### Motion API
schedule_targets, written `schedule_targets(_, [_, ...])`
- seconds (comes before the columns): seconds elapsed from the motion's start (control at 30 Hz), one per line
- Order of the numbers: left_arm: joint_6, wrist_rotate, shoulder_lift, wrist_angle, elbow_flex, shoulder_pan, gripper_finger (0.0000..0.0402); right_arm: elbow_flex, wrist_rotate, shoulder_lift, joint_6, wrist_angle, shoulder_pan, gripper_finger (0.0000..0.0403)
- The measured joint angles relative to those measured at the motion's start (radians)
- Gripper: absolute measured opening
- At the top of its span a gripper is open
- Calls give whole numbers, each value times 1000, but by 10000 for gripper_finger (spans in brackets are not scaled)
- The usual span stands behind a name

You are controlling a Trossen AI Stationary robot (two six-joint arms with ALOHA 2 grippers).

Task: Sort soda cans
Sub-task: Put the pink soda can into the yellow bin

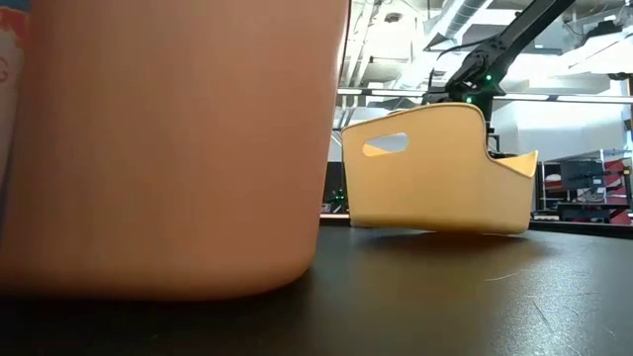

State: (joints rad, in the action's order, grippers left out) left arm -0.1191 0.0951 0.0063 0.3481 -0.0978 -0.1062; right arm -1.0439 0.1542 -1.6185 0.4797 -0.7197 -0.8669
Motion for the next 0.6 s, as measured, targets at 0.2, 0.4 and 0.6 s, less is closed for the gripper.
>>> schedule_targets(0.2, [0,0,0,0,0,0,2,5,-24,28,14,-18,1,304])
schedule_targets(0.4, [0,0,0,0,0,0,2,5,-27,32,21,-50,8,304])
schedule_targets(0.6, [0,0,0,0,0,0,2,5,-18,34,28,-53,30,304])
